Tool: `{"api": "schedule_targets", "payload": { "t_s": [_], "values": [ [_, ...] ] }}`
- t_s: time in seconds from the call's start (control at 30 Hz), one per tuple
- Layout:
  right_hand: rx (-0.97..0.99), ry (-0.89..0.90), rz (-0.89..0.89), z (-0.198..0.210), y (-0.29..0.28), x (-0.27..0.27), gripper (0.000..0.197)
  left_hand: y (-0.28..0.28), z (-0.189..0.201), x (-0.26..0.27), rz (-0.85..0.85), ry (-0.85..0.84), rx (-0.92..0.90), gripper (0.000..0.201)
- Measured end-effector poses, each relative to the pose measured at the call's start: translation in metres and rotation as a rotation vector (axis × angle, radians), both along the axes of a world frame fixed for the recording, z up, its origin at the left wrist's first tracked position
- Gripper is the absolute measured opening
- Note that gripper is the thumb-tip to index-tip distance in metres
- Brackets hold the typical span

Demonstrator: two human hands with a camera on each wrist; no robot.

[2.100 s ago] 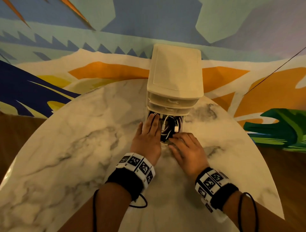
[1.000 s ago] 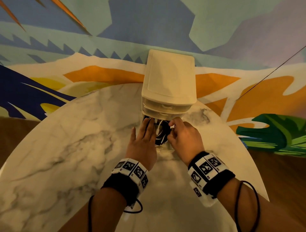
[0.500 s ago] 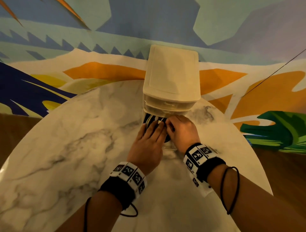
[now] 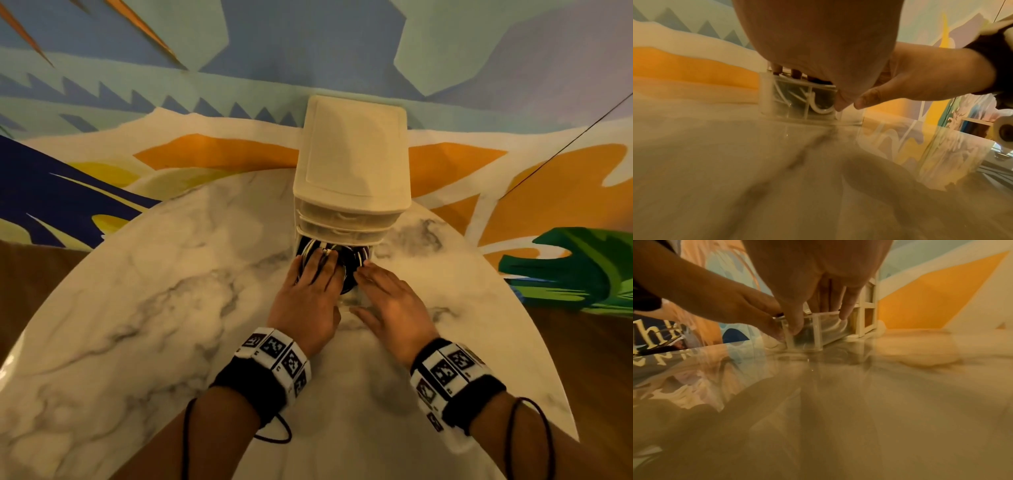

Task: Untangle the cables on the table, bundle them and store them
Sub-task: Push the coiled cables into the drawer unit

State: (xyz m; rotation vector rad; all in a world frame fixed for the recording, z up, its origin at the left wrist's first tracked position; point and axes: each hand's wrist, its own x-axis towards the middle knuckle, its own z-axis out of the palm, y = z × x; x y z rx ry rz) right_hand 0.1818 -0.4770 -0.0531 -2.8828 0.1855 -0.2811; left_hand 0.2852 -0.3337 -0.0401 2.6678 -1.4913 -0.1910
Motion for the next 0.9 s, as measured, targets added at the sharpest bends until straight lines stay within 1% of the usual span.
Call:
{"api": "schedule_targets", "payload": {
  "t_s": [0.1, 0.23, 0.37, 0.47, 0.57, 0.63, 0.7, 0.83, 0.9],
  "values": [
    [-0.016, -0.008, 0.002, 0.004, -0.005, 0.002, 0.054, -0.005, 0.005, 0.001, -0.017, 0.016, 0.027, 0.066],
    [-0.028, 0.014, 0.021, 0.006, -0.011, 0.003, 0.043, -0.007, 0.008, 0.004, -0.036, 0.024, 0.059, 0.07],
    [0.034, 0.058, 0.014, 0.007, -0.016, 0.006, 0.044, -0.009, 0.01, 0.011, -0.057, 0.037, 0.035, 0.064],
    [0.017, 0.057, 0.024, 0.01, -0.018, 0.007, 0.042, -0.007, 0.009, 0.013, -0.068, 0.038, 0.018, 0.061],
    [0.042, 0.053, 0.012, 0.009, -0.018, 0.008, 0.041, -0.006, 0.009, 0.007, -0.054, 0.085, -0.04, 0.06],
    [0.069, 0.057, 0.008, 0.007, -0.018, 0.009, 0.043, -0.007, 0.008, 0.002, -0.056, 0.101, -0.03, 0.057],
    [0.063, 0.051, 0.011, 0.006, -0.017, 0.008, 0.047, -0.009, 0.006, 0.001, -0.056, 0.095, 0.024, 0.054],
    [-0.002, 0.025, 0.008, 0.005, -0.011, 0.003, 0.059, -0.01, 0.004, 0.004, -0.08, 0.092, 0.07, 0.053],
    [-0.02, -0.003, 0.023, 0.005, -0.012, 0.006, 0.059, -0.013, 0.006, 0.01, -0.098, 0.09, 0.082, 0.053]
  ]
}}
